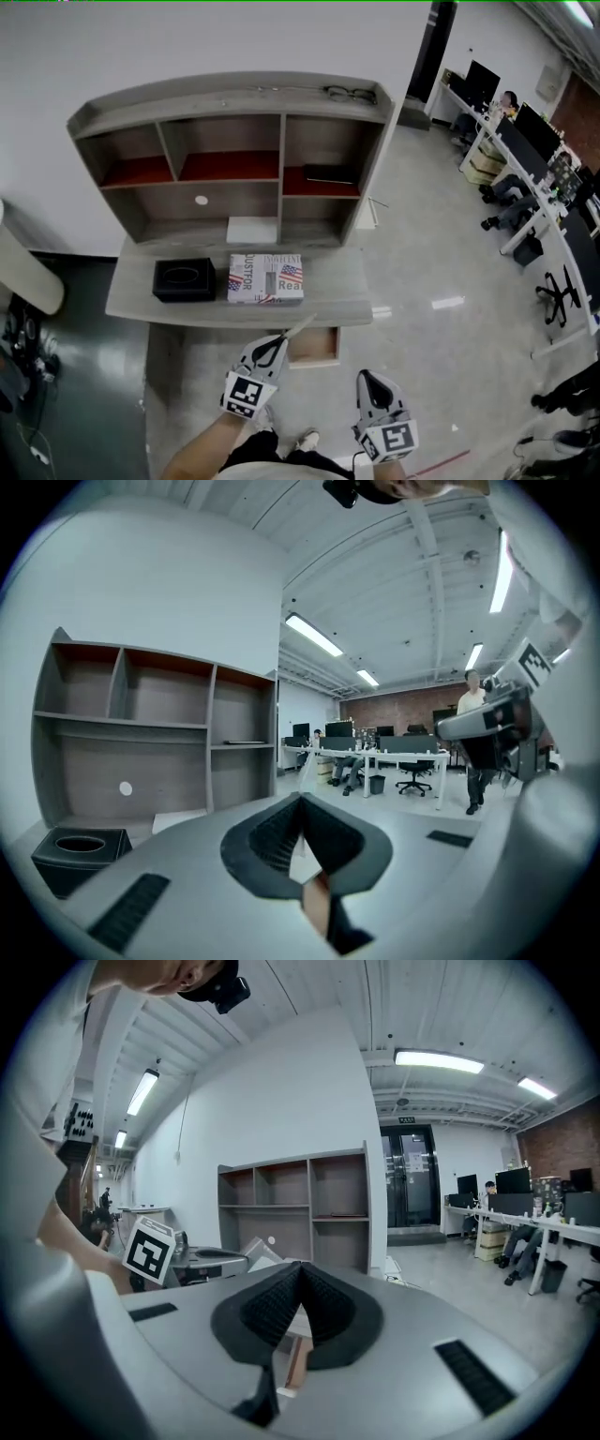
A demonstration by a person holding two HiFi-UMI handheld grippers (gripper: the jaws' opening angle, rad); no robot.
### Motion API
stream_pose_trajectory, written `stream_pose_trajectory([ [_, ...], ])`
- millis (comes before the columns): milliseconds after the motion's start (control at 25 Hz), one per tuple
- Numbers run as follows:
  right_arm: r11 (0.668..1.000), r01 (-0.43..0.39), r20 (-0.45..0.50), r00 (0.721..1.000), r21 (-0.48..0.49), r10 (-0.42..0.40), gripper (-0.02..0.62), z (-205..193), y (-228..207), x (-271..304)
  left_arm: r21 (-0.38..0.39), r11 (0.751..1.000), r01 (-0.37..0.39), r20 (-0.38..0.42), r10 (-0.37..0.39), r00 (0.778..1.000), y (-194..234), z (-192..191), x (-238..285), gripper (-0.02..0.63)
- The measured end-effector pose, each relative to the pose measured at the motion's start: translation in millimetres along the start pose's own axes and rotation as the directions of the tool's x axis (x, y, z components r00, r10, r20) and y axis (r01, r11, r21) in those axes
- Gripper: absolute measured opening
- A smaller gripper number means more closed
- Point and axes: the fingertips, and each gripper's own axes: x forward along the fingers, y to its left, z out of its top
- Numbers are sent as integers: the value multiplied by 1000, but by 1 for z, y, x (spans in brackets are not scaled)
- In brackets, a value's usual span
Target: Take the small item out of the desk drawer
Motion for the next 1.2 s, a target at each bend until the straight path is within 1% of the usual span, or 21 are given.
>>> stream_pose_trajectory([
  [120,1000,10,24,1000,-23,-9,23,13,-2,0,-17,1000,-8,40,9,999,3,22,-15,18],
  [280,999,31,62,998,-38,-29,23,31,-8,-3,-52,998,-38,95,43,995,15,48,-37,18],
  [520,996,72,98,993,-44,-67,21,49,-20,-16,-92,992,-91,178,106,978,41,81,-73,18],
  [680,994,93,123,989,-58,-86,21,63,-31,-23,-111,986,-121,250,146,957,54,108,-97,18],
  [800,992,108,135,986,-66,-98,23,71,-37,-26,-135,981,-142,288,176,941,62,125,-116,18],
  [1040,987,142,157,979,-76,-129,23,80,-51,-30,-174,965,-198,346,248,905,78,139,-156,18],
  [1200,986,148,166,977,-78,-133,23,86,-56,-37,-212,942,-259,360,321,876,86,143,-189,18],
])
